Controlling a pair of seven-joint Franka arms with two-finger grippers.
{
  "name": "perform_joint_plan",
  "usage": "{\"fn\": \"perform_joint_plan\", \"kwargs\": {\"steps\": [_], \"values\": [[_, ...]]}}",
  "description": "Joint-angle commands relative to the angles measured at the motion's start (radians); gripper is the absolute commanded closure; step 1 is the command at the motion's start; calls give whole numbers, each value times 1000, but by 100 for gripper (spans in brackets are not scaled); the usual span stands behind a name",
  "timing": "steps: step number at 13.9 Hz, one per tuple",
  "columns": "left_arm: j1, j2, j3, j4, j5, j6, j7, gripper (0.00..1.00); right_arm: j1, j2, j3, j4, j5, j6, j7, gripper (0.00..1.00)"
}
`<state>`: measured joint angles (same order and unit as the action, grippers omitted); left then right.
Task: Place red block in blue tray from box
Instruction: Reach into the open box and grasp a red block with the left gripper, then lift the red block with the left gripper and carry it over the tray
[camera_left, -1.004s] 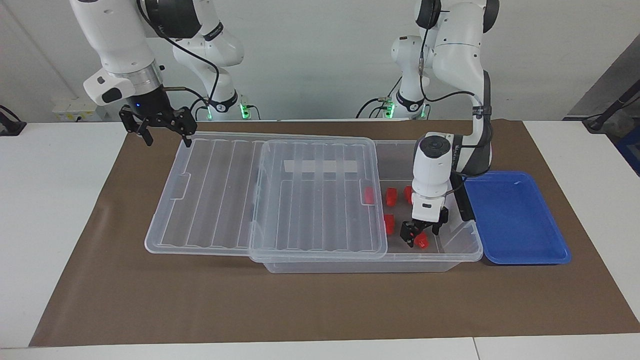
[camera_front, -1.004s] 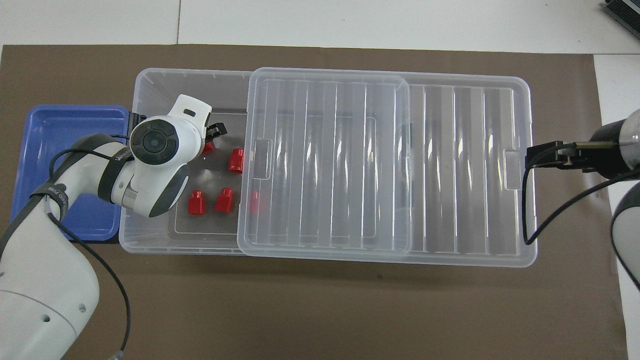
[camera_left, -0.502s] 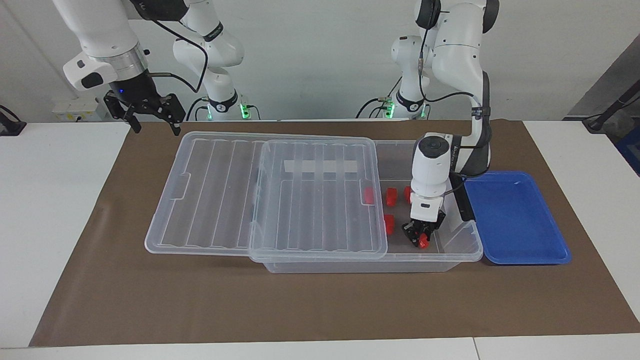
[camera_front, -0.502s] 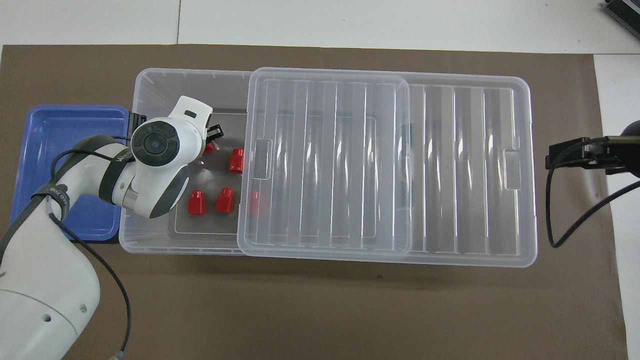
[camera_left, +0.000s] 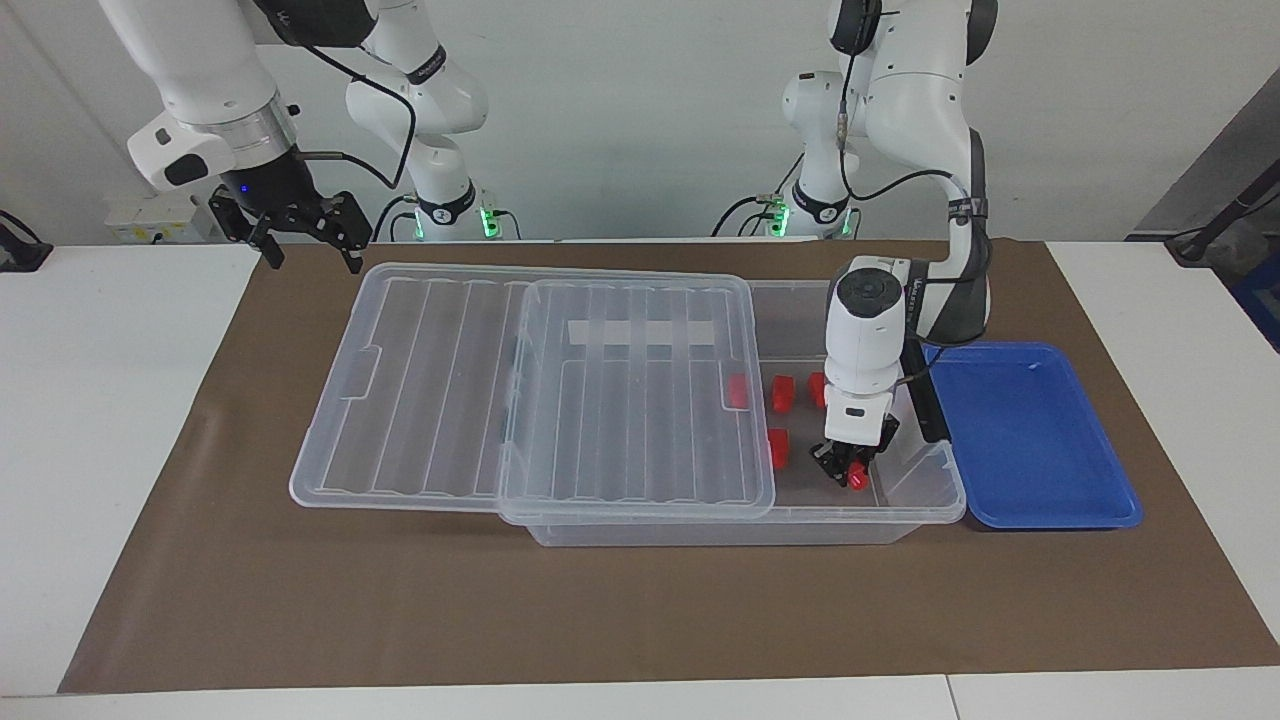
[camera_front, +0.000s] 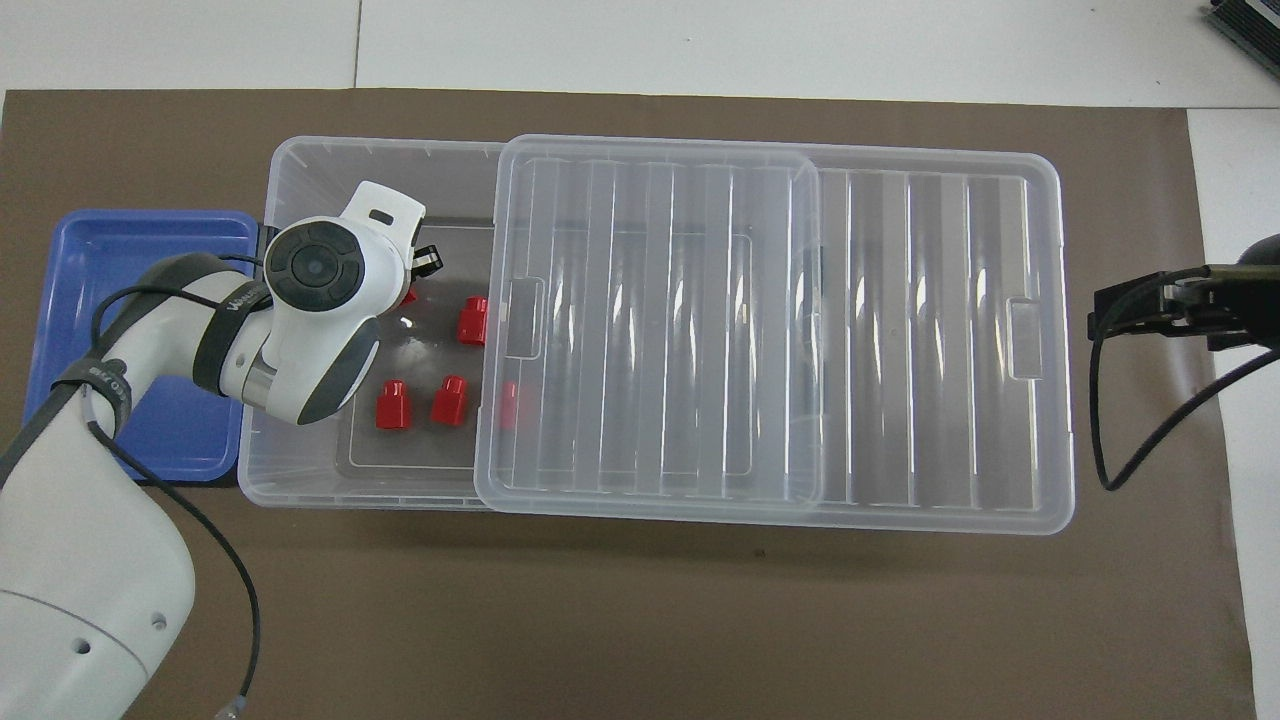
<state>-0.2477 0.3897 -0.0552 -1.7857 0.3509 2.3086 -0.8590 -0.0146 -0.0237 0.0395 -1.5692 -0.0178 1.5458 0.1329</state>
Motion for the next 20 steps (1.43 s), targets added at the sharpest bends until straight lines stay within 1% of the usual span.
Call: {"fn": "perform_joint_plan", "kwargs": {"steps": [1,3,5,6,7,8,9,10,13,15,16,17,19,20], "values": [[-10,-69,-8,55,-22,-158,32,100,-7,7,8,14,9,-16,5,0],[-12,-115,-8,71,-88,-205,37,100,-7,2,8,0,9,-18,2,0],[-10,-141,-20,110,-107,-315,61,100,-8,2,8,0,9,-1,4,0],[-5,-147,-18,156,-146,-378,93,100,-8,2,7,-3,9,2,4,1],[2,-152,-11,213,-182,-450,179,100,-8,2,5,-8,9,16,4,6],[16,-150,0,271,-191,-533,308,100,-8,1,-1,-17,9,32,2,14],[49,-149,0,304,-190,-585,456,100,-10,-1,-7,-29,9,45,2,28],[97,-150,0,310,-187,-600,585,100,-10,-7,-18,-50,9,71,1,42],[230,-152,1,308,-193,-580,818,100,-10,-34,-53,-139,9,183,8,100],[324,-152,-3,290,-208,-523,981,100,-13,-48,-68,-193,9,226,17,100],[361,-155,-2,257,-216,-473,1044,100,-15,-48,-96,-222,9,261,14,100],[393,-169,-3,214,-217,-409,1099,100,-15,-45,-107,-251,9,301,11,100],[419,-186,-2,111,-217,-278,1156,100,-16,-33,-113,-297,9,390,4,100],[424,-189,-2,63,-217,-217,1181,100,-18,-13,-113,-299,9,422,2,100]]}}
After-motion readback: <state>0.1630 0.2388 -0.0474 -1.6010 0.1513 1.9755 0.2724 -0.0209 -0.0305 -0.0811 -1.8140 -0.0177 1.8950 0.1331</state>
